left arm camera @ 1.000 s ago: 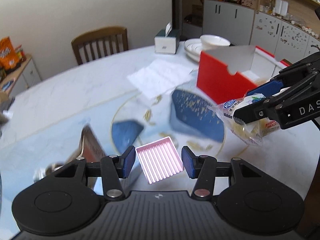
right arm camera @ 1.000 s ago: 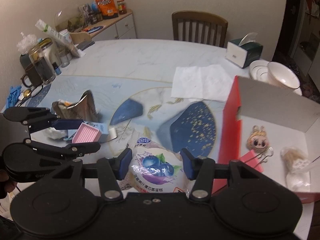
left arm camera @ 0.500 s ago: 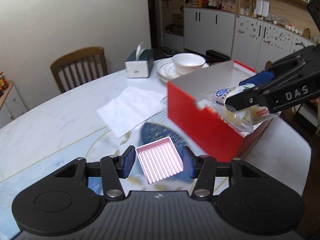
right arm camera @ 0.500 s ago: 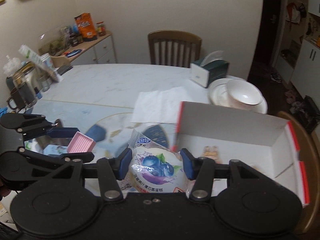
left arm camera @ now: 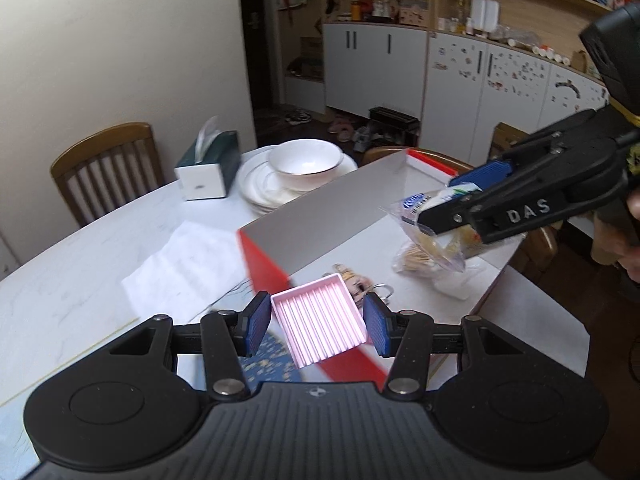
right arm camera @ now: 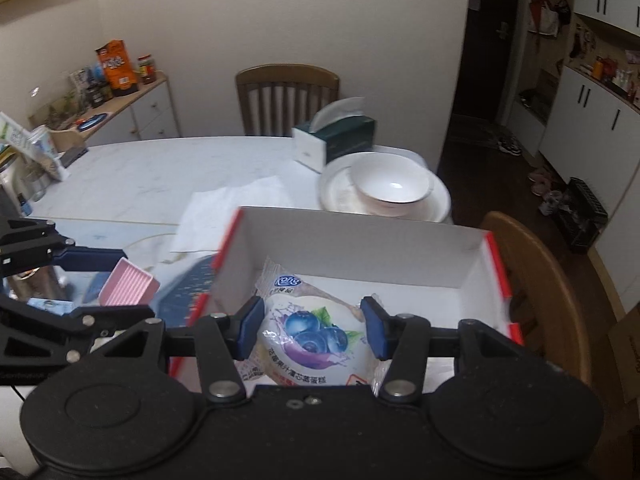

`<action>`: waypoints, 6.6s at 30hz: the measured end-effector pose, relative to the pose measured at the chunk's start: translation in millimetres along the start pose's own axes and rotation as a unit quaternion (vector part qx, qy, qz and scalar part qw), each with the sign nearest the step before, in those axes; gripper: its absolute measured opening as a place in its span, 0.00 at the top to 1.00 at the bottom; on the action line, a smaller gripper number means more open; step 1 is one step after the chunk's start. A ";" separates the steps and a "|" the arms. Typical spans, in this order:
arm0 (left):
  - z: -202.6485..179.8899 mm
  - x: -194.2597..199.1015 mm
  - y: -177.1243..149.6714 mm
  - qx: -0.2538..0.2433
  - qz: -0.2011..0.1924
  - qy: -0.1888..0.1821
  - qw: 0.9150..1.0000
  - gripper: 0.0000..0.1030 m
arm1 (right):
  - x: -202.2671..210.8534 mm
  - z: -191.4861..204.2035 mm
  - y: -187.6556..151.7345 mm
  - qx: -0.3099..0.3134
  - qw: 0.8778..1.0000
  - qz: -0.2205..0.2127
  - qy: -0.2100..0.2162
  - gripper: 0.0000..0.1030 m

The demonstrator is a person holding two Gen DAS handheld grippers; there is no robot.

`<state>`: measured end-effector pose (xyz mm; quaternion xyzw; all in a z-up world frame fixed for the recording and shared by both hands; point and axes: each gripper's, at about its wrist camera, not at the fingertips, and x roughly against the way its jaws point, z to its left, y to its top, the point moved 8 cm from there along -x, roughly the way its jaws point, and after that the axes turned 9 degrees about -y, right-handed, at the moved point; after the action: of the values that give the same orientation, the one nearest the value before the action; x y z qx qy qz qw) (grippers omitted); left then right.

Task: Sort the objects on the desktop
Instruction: 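Carry the pink comb and the blueberry bread bag over the red-and-white box, then open the left tool to drop the comb while the right tool releases the bread bag, then withdraw both open tools from the box back toward the pile, then grasp the white wet-wipe pack with the left tool while the right tool grasps the small blue-white box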

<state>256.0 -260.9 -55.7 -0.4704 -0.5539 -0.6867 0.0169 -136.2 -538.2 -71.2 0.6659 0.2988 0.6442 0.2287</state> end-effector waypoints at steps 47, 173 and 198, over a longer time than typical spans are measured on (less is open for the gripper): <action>-42.9 -177.8 17.4 0.008 0.157 -0.071 0.985 0.52 | -143.3 -59.5 -3.5 0.019 0.994 0.104 -0.027 0.50; 275.9 131.9 -258.2 0.223 0.104 0.117 0.962 0.02 | -107.8 337.9 -11.0 -0.048 0.988 0.147 0.018 0.33; 272.5 130.7 -276.6 0.253 0.098 0.077 0.959 0.19 | -80.6 344.8 -74.0 0.030 0.984 0.177 0.009 0.36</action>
<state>203.6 122.6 -190.1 -0.4483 -0.6575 -0.5536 0.2455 199.7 -513.3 -202.9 0.7088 0.1974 0.6714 0.0881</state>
